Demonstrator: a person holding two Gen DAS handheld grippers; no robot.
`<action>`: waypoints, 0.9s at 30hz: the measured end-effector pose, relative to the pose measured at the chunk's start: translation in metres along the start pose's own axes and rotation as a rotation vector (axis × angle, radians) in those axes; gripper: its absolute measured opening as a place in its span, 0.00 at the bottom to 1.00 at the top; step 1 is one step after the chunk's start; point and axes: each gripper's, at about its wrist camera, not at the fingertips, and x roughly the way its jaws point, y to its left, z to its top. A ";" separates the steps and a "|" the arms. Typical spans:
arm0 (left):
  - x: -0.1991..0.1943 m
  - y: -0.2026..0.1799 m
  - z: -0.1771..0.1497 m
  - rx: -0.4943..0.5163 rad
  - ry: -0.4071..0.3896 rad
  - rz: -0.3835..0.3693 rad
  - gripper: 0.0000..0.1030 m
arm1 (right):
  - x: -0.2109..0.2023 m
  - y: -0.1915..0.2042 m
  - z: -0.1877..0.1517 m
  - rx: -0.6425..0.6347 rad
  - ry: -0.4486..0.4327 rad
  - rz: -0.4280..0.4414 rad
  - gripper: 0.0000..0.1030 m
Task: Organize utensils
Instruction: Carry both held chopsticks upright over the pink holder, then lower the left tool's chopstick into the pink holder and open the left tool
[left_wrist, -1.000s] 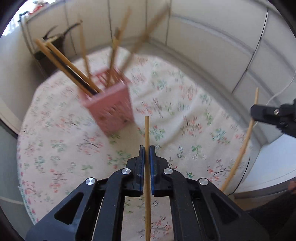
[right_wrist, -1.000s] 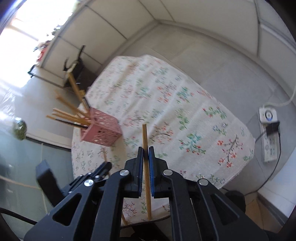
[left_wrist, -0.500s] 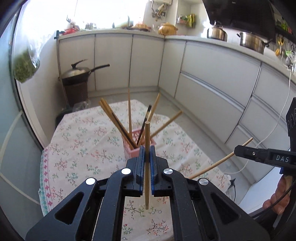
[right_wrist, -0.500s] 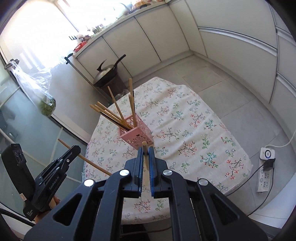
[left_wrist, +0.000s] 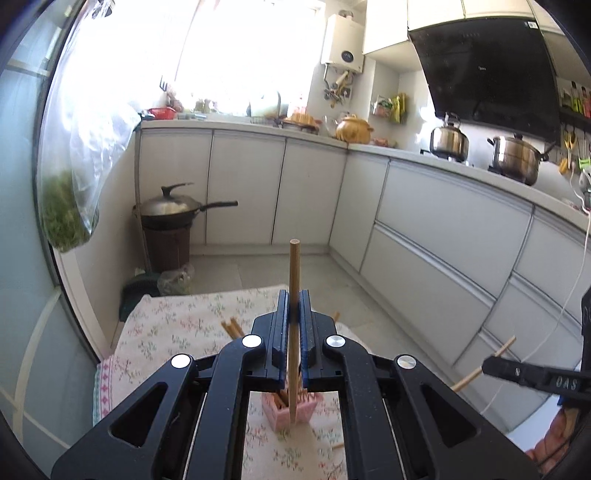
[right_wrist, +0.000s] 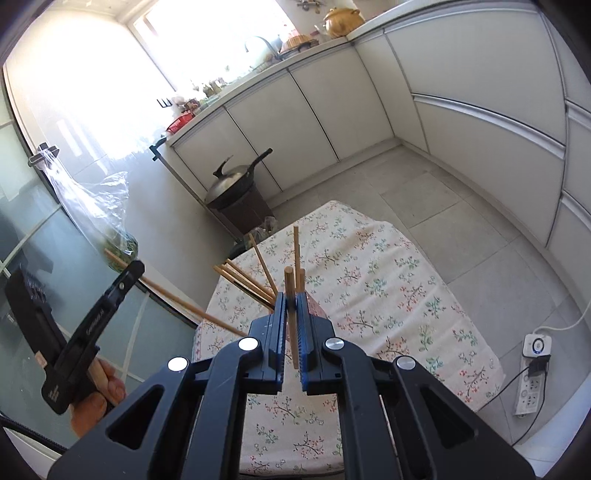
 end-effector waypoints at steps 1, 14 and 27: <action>0.004 0.000 0.004 0.003 -0.007 -0.001 0.04 | 0.001 0.002 0.003 -0.005 -0.003 0.003 0.06; 0.071 0.011 -0.001 -0.054 0.072 0.028 0.09 | 0.015 0.007 0.027 -0.018 0.002 0.001 0.06; 0.023 0.045 0.016 -0.153 -0.013 0.095 0.43 | 0.032 0.046 0.068 -0.066 -0.063 -0.023 0.06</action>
